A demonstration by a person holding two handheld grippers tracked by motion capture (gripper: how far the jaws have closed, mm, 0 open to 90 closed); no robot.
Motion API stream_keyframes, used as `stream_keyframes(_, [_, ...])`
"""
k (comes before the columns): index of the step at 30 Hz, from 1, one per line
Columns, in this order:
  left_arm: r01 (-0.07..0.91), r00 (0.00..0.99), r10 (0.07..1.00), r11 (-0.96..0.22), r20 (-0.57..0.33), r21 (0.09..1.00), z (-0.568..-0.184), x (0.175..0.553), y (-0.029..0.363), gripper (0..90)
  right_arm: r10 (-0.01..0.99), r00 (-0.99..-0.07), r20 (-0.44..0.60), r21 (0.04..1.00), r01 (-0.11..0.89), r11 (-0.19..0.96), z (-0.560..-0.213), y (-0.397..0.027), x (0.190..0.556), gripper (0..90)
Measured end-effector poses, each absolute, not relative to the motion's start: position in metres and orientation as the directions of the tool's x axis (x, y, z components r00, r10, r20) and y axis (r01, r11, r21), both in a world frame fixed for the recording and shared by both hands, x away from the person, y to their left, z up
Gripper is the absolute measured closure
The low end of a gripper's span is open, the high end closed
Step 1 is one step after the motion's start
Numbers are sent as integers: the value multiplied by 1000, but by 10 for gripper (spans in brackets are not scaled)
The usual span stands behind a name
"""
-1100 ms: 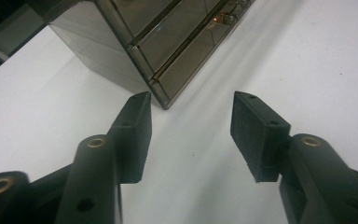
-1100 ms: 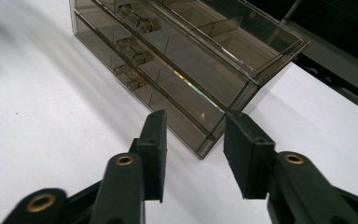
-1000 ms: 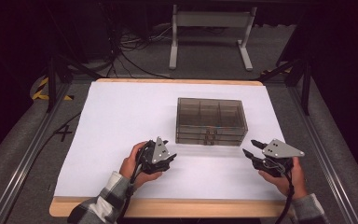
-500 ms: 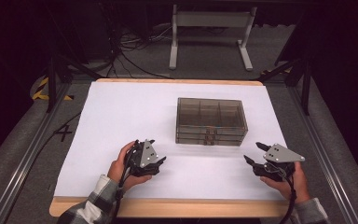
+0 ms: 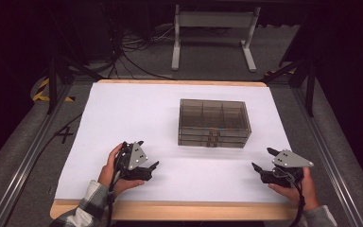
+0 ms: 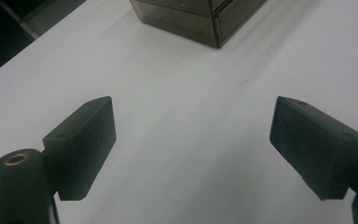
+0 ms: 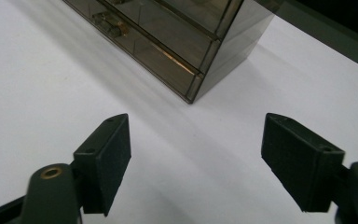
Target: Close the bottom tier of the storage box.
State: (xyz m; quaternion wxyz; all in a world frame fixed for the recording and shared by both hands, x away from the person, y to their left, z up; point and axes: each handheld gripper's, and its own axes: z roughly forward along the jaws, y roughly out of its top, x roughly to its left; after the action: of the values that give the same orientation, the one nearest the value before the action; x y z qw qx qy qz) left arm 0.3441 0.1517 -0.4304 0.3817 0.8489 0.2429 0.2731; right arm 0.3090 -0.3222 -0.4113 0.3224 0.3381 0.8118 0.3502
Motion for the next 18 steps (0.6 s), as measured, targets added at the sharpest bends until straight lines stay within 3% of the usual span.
stream_keyframes(18, [264,696,677,-551,239,791,-439,340,208,113,833,-493,-251,798,382,466,-430,-359,301,163])
